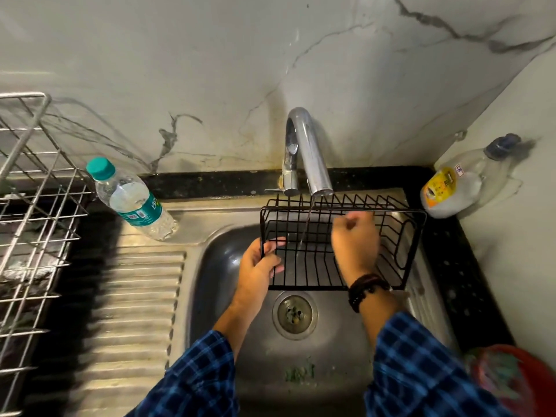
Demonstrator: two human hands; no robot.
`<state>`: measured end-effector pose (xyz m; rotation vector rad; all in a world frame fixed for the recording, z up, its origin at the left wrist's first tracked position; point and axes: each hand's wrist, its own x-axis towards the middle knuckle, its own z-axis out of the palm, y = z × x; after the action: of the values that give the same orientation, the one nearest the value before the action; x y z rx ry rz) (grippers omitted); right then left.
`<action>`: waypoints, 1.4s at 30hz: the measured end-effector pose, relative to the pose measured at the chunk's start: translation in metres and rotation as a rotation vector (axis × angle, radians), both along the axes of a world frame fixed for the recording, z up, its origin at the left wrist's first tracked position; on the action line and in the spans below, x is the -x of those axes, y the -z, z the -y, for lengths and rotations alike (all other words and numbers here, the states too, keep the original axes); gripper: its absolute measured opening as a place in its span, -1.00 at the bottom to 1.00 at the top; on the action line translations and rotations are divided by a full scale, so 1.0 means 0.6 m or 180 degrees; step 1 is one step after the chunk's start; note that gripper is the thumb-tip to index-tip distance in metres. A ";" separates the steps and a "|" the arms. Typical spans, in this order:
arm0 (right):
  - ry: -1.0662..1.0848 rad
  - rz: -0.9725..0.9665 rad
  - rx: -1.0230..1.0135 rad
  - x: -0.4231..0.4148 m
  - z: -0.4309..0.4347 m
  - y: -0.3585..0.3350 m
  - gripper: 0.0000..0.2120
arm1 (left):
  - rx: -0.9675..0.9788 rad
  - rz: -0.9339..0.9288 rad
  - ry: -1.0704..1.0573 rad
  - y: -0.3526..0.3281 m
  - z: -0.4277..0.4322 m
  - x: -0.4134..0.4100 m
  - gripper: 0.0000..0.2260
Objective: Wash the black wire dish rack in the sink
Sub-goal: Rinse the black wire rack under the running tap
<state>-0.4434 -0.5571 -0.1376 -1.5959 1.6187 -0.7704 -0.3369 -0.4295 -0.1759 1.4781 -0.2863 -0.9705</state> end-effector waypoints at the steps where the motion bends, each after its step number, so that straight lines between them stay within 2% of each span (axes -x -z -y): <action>1: -0.0576 -0.0108 -0.0113 -0.017 -0.016 0.003 -0.96 | 0.0049 0.0000 0.0008 -0.002 0.004 0.003 -0.70; 3: -0.1701 -0.0335 -0.0575 -0.045 -0.044 0.015 -0.92 | 0.0187 -0.0045 0.0062 -0.010 0.012 0.009 -0.83; 4: -0.1967 -0.0242 -0.0885 -0.055 -0.049 0.017 -0.88 | 0.0260 -0.0118 0.0032 -0.011 0.015 0.010 -0.87; 8: -0.1700 0.0335 -0.2010 -0.027 -0.016 -0.007 -0.84 | 0.0248 -0.0528 -0.0312 0.001 0.009 0.010 -0.73; 9: -0.1674 0.0096 -0.1892 -0.005 -0.005 -0.018 -0.81 | 0.0227 -0.0571 -0.0382 0.001 0.004 0.011 -0.73; 10: -0.1613 -0.0459 -0.1427 0.017 0.007 -0.023 -0.76 | 0.0223 -0.0596 -0.0479 0.002 -0.001 0.012 -0.72; 12: -0.1272 -0.1685 -0.0023 0.055 0.018 -0.022 -0.77 | 0.0215 -0.0531 -0.0653 0.000 -0.009 0.006 -0.73; 13: -0.1298 -0.1997 0.0452 0.062 0.012 -0.020 -0.77 | 0.0223 -0.0490 -0.0737 -0.003 -0.008 0.004 -0.74; 14: -0.1464 -0.2262 0.0569 0.062 0.000 -0.011 -0.65 | 0.0228 -0.0456 -0.0840 -0.004 -0.004 0.001 -0.76; 16: -0.1834 -0.2808 0.0383 0.040 -0.043 0.005 -0.34 | 0.0242 -0.0407 -0.1005 -0.007 0.012 0.002 -0.83; 18: -0.2139 -0.2999 0.0316 0.002 -0.094 0.015 -0.28 | 0.0298 -0.0356 -0.0999 -0.019 0.029 0.006 -0.84; 21: -0.2732 -0.2753 0.0477 -0.034 -0.136 0.017 -0.36 | 0.0336 0.0042 -0.0757 -0.028 0.043 -0.003 -0.83; 24: -0.3053 -0.2436 0.0774 -0.006 -0.100 0.020 -0.44 | 0.0351 0.0172 -0.0642 -0.026 0.037 -0.022 -0.82; 27: -0.2872 -0.2929 0.1069 0.066 -0.047 0.025 -0.38 | 0.0487 -0.0243 -0.0863 -0.015 0.018 -0.040 -0.76; 30: -0.2447 -0.3106 0.0653 0.093 -0.025 0.018 -0.27 | 0.0506 -0.0372 -0.0932 -0.003 0.009 -0.039 -0.81; 33: -0.1931 -0.3210 0.0061 0.046 -0.062 0.017 -0.17 | 0.0429 -0.0297 -0.0871 0.002 0.014 -0.004 -0.79; 35: -0.2048 -0.3160 -0.0289 0.009 -0.102 0.021 -0.16 | 0.0333 -0.0077 -0.0720 -0.004 0.019 0.013 -0.82; 37: -0.2453 -0.2762 -0.0439 -0.004 -0.123 0.019 -0.28 | 0.0251 0.0239 -0.0550 -0.010 0.018 0.014 -0.75; 39: -0.2675 -0.1901 -0.0354 0.016 -0.114 0.000 -0.51 | 0.0243 0.0531 -0.0356 -0.009 0.009 0.005 -0.74; 40: -0.2575 -0.1468 -0.0073 0.036 -0.108 -0.015 -0.61 | 0.0276 0.0619 -0.0297 -0.006 0.005 0.000 -0.74; 42: -0.1994 -0.0925 0.1120 0.071 -0.098 -0.059 -0.74 | 0.0309 0.0650 -0.0281 -0.005 -0.001 -0.009 -0.74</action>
<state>-0.4857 -0.4981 -0.1023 -2.3925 1.0798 -0.5122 -0.3313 -0.4288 -0.1731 1.4897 -0.4070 -0.7263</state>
